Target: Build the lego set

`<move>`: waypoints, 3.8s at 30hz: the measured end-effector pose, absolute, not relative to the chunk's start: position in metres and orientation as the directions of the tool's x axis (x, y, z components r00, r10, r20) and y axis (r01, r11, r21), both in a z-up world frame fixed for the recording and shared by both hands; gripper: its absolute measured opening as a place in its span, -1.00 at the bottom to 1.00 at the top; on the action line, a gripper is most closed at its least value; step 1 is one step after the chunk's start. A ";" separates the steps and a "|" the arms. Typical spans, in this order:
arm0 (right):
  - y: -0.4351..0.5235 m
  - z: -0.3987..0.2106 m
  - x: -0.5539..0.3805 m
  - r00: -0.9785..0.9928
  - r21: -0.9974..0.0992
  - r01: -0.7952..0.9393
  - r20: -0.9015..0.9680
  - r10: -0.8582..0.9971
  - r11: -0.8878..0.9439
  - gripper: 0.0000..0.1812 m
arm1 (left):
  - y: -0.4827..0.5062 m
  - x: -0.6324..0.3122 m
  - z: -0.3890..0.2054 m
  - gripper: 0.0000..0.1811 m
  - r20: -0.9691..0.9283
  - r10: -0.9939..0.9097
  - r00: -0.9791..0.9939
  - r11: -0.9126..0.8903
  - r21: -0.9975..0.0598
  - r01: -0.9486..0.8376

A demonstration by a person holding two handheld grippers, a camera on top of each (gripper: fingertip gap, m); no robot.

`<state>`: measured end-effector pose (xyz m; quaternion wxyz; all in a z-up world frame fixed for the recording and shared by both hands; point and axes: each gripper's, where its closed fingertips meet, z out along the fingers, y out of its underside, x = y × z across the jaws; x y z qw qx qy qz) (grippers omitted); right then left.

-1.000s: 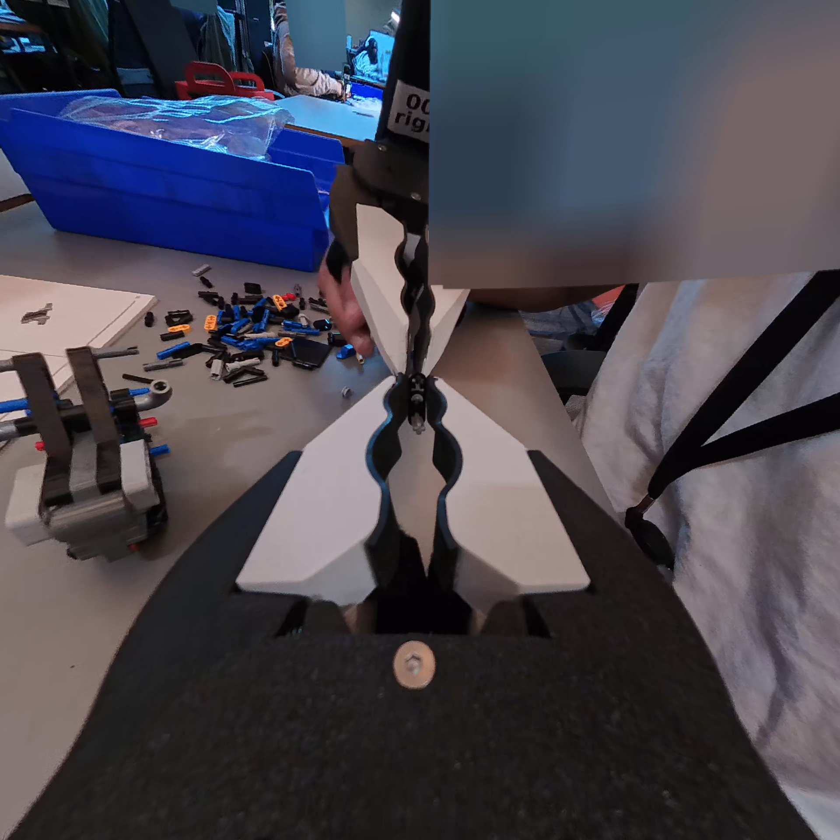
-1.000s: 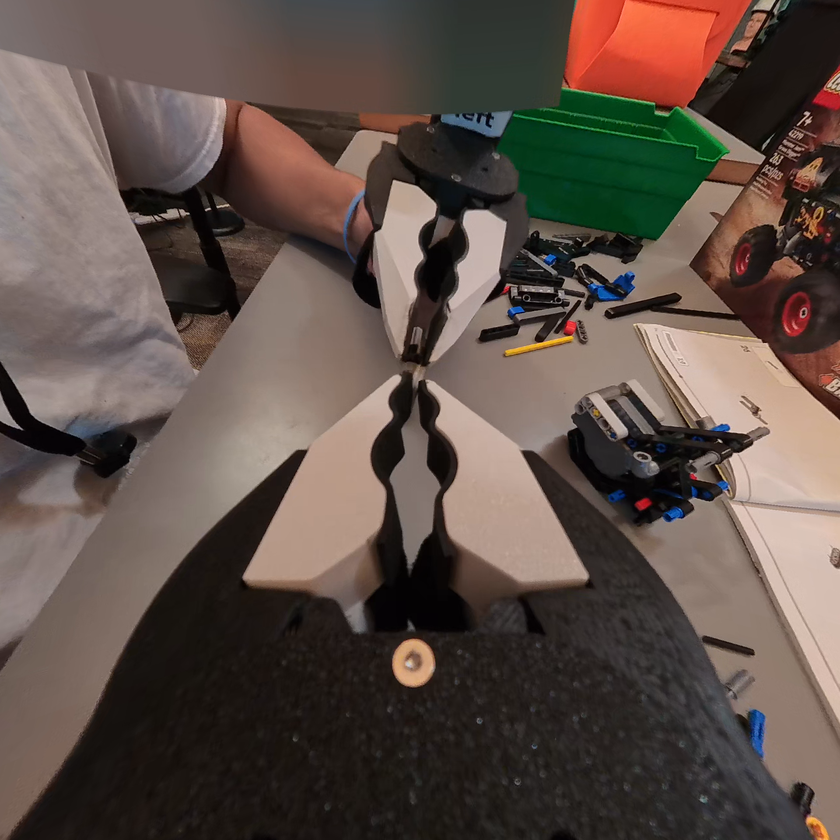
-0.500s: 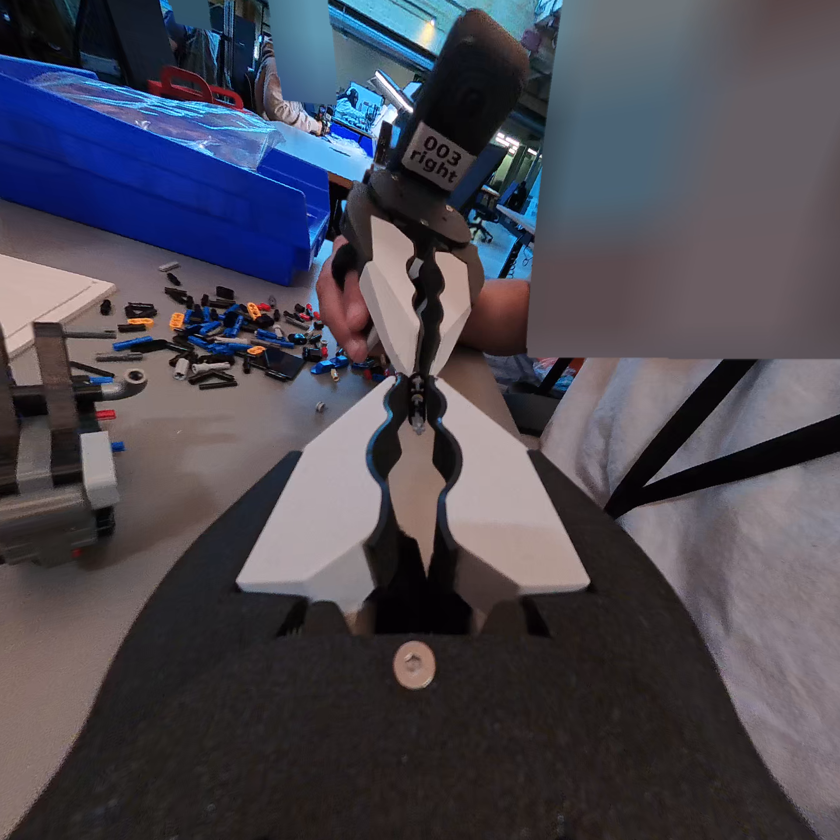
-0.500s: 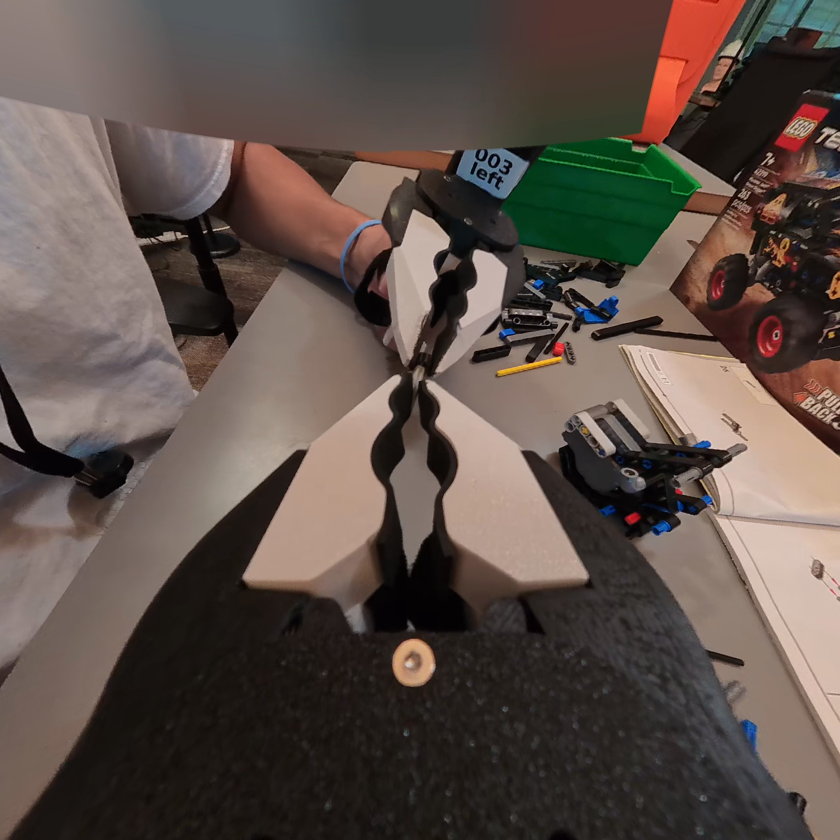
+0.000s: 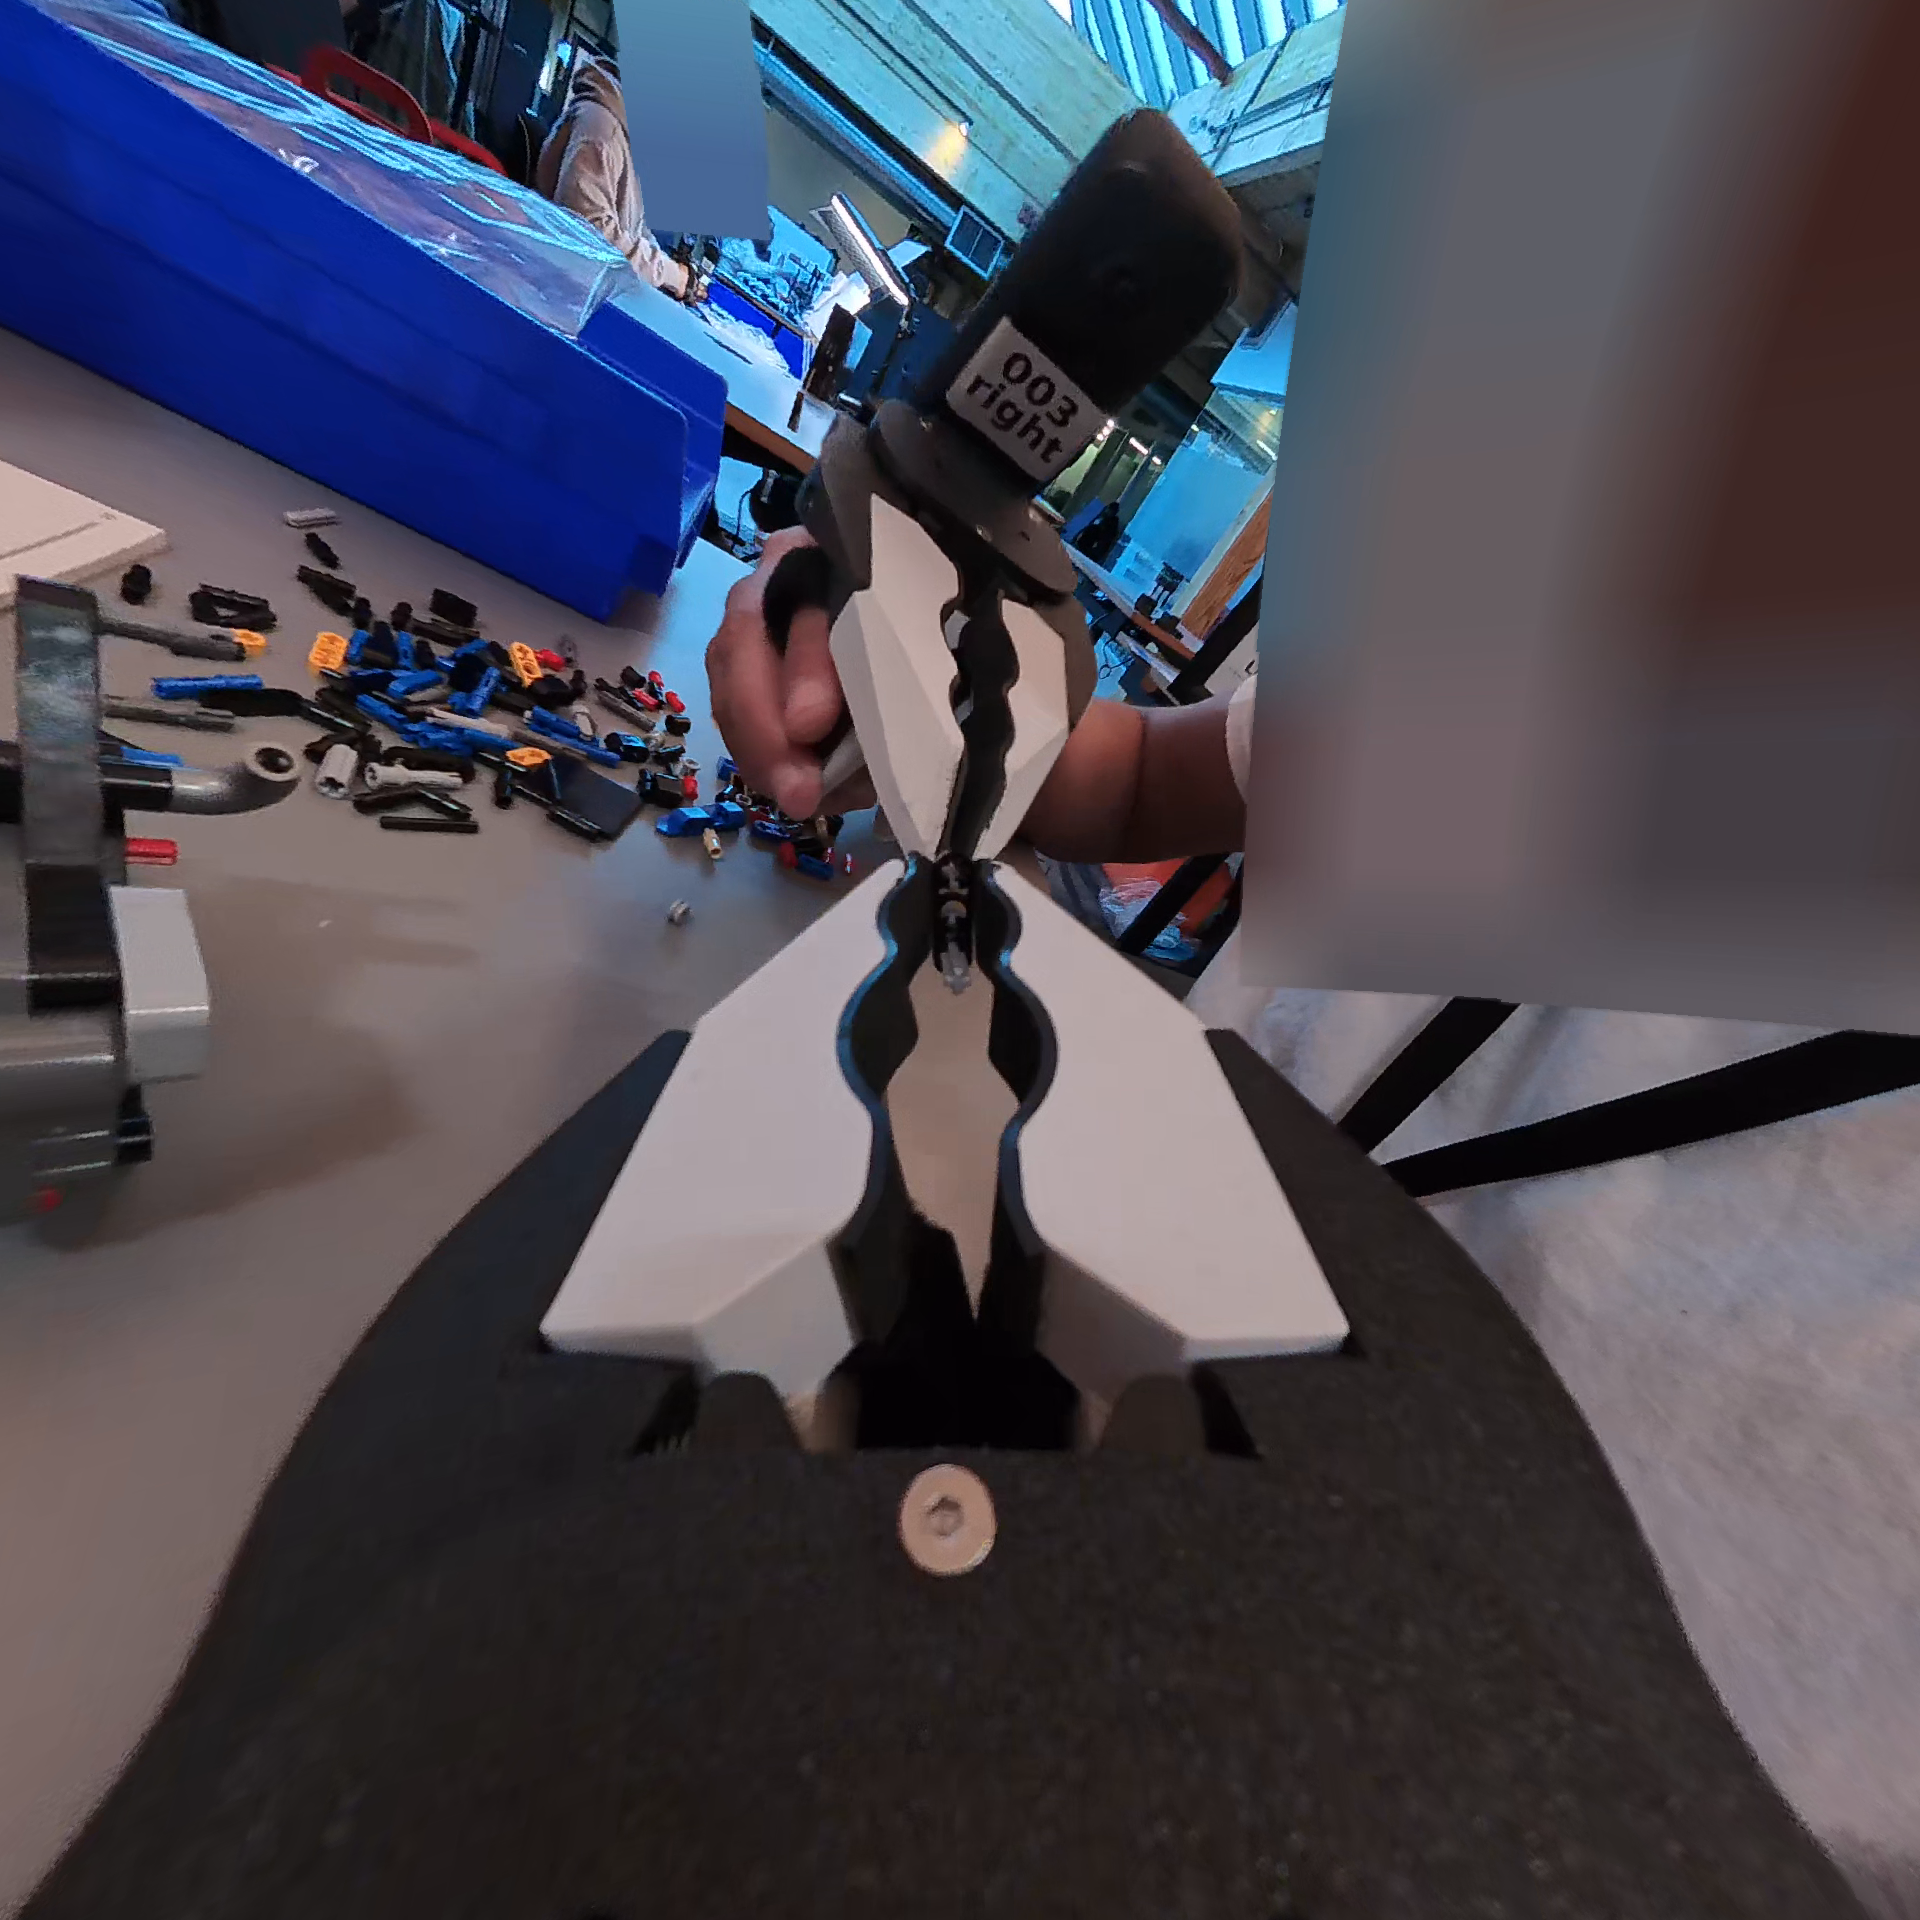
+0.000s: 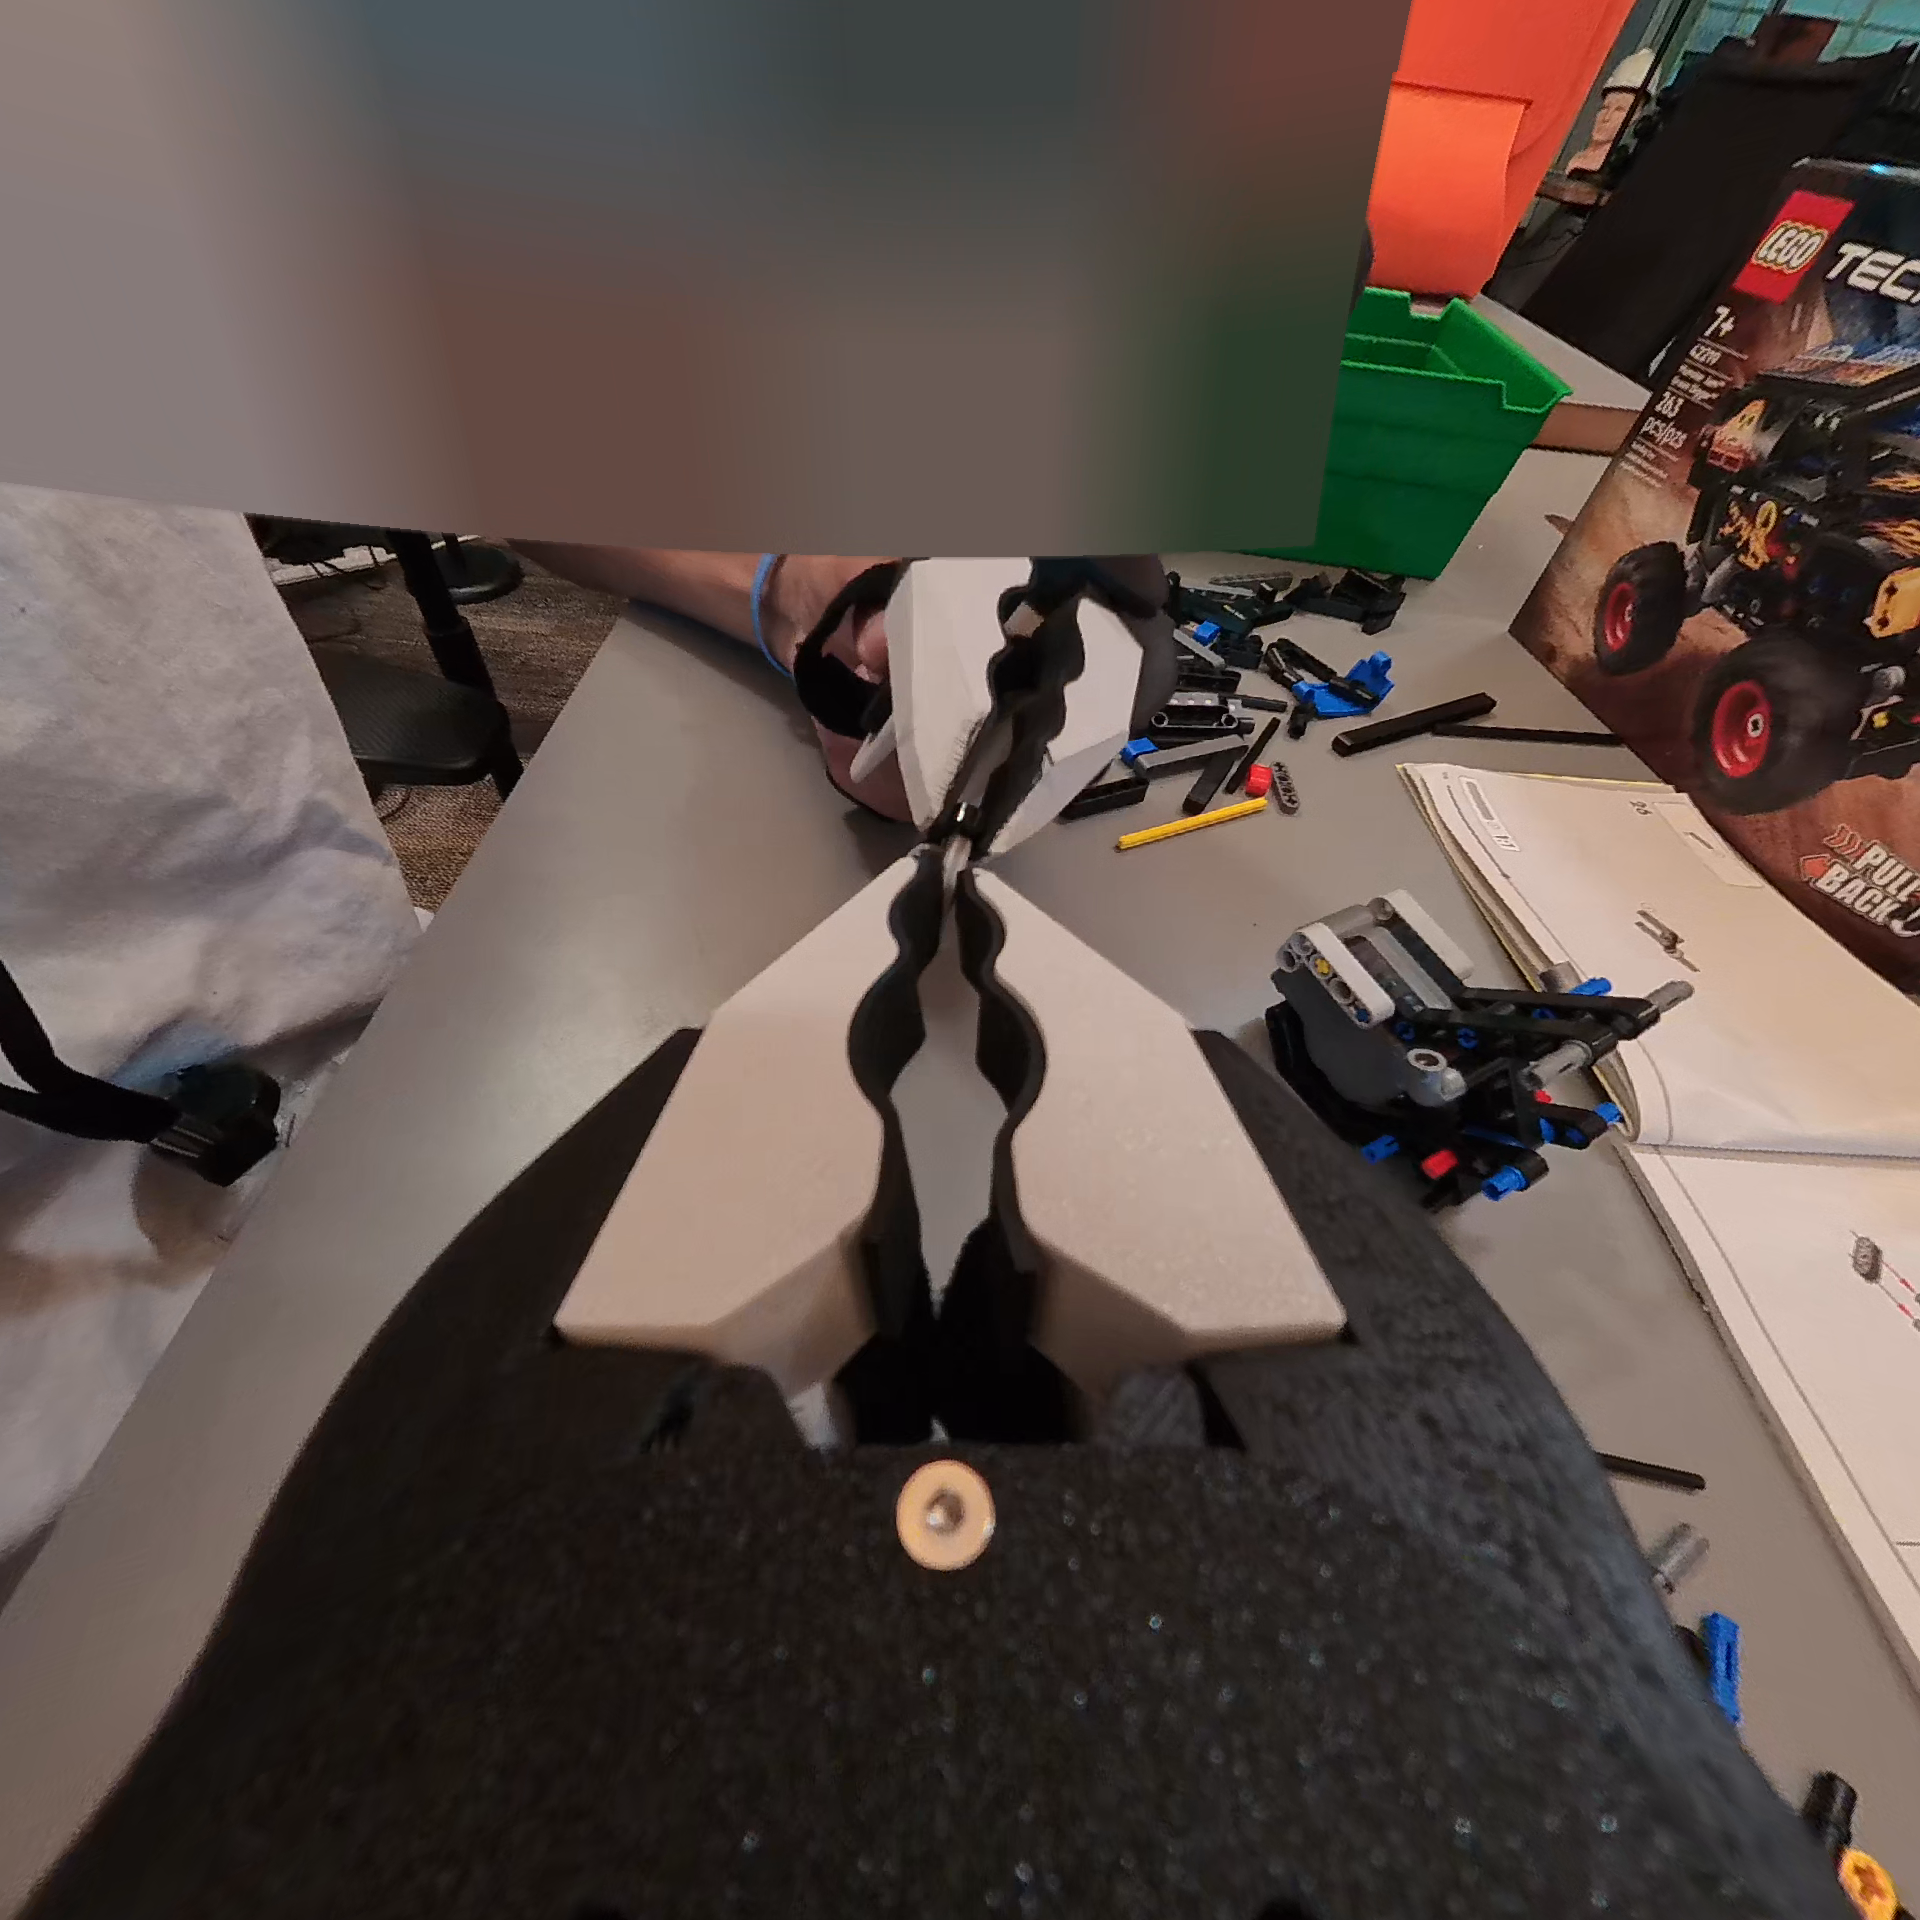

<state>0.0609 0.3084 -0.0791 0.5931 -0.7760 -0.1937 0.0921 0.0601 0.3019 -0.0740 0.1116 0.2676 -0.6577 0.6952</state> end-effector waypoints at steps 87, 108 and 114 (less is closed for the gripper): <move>0.284 -0.150 0.069 0.876 -0.742 0.372 0.081 0.476 -0.557 -0.98 | 0.302 0.061 -0.137 -0.74 -0.025 -0.465 -0.885 0.461 -0.860 -0.218; 0.296 -0.116 0.052 0.867 -0.883 0.268 0.047 0.497 -0.385 -0.85 | 0.294 0.056 -0.122 -0.98 -0.533 -0.378 -0.757 0.651 -0.735 0.193; 0.303 -0.102 0.061 0.861 -0.861 0.447 0.341 0.377 -0.242 -0.84 | 0.294 0.059 -0.105 -0.98 -0.350 -0.476 -0.806 0.493 -0.866 0.085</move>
